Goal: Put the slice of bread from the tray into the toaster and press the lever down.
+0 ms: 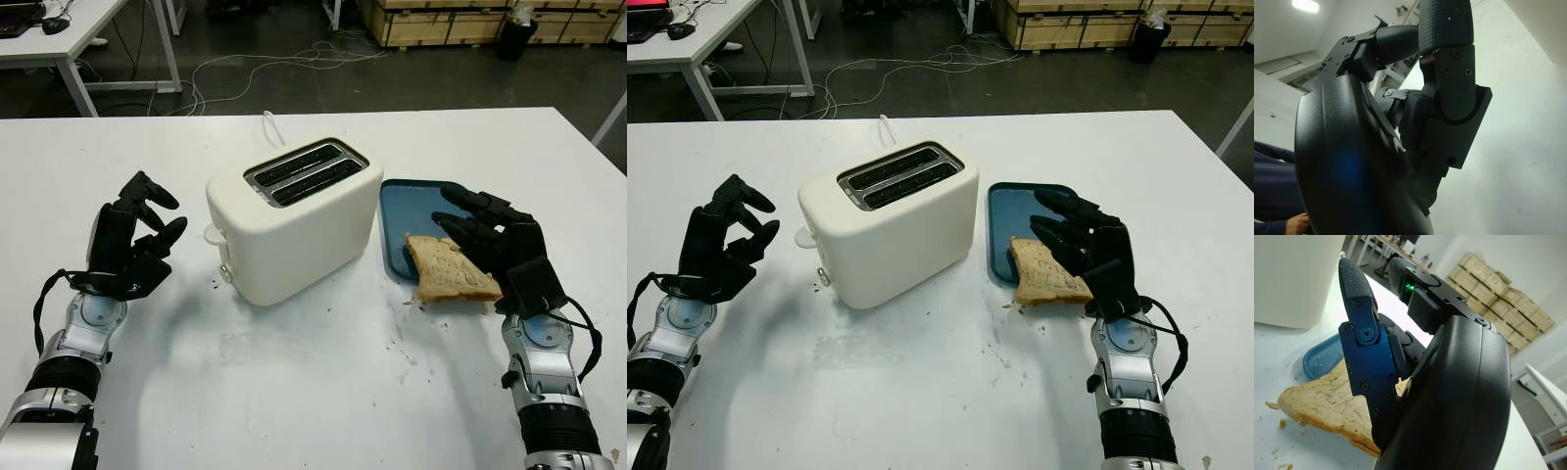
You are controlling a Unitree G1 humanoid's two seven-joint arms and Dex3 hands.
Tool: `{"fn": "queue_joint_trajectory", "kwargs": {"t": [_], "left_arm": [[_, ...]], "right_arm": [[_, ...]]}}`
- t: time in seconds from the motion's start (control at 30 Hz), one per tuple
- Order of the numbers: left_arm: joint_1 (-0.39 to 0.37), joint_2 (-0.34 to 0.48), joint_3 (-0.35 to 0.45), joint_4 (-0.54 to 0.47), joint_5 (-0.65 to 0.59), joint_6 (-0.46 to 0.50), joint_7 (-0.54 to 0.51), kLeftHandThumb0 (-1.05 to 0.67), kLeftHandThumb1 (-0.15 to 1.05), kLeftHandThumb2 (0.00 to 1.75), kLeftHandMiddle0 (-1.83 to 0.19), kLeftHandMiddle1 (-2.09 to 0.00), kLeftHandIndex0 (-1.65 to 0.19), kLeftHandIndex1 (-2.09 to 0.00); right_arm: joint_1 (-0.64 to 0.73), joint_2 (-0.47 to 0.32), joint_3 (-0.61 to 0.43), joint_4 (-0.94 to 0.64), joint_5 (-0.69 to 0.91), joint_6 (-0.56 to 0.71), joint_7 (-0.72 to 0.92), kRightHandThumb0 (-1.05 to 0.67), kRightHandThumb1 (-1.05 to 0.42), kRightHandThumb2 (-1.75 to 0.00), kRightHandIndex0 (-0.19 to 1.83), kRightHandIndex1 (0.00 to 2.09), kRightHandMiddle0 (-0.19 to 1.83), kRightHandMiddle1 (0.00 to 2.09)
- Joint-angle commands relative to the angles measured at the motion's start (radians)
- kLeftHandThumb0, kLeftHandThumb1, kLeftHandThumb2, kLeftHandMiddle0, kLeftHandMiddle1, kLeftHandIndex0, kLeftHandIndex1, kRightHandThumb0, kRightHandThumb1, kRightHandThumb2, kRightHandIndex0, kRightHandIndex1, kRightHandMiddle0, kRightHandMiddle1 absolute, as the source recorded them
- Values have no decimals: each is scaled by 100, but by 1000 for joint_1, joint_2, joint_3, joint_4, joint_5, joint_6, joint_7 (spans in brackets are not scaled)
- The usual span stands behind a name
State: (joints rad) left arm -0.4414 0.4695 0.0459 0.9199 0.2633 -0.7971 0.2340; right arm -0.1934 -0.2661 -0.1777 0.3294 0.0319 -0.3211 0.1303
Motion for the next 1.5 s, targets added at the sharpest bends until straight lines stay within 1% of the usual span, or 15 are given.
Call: {"fn": "queue_joint_trajectory", "kwargs": {"t": [0.0,0.27,0.37,0.47,0.57,0.73,0.93,1.13,1.2,1.27,1.33,1.47], "left_arm": [[4,-1,8,-4,-11,-20,4,-105,92,43,-54,-175,-35,-164],[3,-1,13,-7,-24,-18,-10,-105,92,41,-55,-175,-37,-162],[4,1,17,-3,-34,-26,-18,-105,92,42,-54,-175,-38,-160],[6,1,20,-3,-36,-28,-19,-105,92,46,-53,-175,-38,-158],[2,-4,21,2,-39,-31,-22,-105,92,47,-52,-175,-39,-157],[-6,-8,22,8,-40,-33,-20,-105,92,48,-52,-175,-40,-156],[-11,-2,23,14,-38,-41,-20,-105,92,48,-52,-175,-40,-154],[-15,-2,30,21,-49,-40,-27,-105,92,48,-52,-175,-41,-154],[-17,-3,32,21,-50,-40,-31,-105,92,47,-53,-175,-42,-154],[-19,-3,32,24,-51,-45,-35,-105,92,46,-54,-175,-43,-153],[-22,-3,33,28,-50,-49,-36,-105,92,46,-55,-175,-43,-152],[-22,0,30,31,-47,-51,-31,-105,92,46,-56,-175,-44,-151]], "right_arm": [[-8,2,-1,-8,8,-6,-2,-58,-86,0,94,0,84,0],[-9,1,-1,-9,12,-7,4,-52,-83,0,95,1,84,0],[1,-16,7,-18,-6,-18,17,-50,-83,0,95,1,84,0],[33,-71,20,-41,-102,-87,-2,-51,-84,-1,92,0,80,0],[95,-150,21,-104,-236,-163,-39,-51,-84,0,86,0,76,0],[216,-264,13,-224,-391,-179,-58,-51,-84,0,69,0,66,0],[320,-364,27,-366,-568,-129,-31,-55,-84,0,54,0,54,0],[389,-411,31,-471,-737,-41,-19,-65,-83,0,44,0,46,0],[393,-415,39,-466,-768,-32,-33,-67,-82,0,44,0,45,0],[380,-413,60,-424,-803,-28,-65,-67,-82,0,43,0,44,0],[358,-410,91,-360,-846,-26,-118,-66,-82,0,44,1,44,0],[305,-409,160,-212,-931,-20,-262,-57,-82,0,47,2,46,1]]}}
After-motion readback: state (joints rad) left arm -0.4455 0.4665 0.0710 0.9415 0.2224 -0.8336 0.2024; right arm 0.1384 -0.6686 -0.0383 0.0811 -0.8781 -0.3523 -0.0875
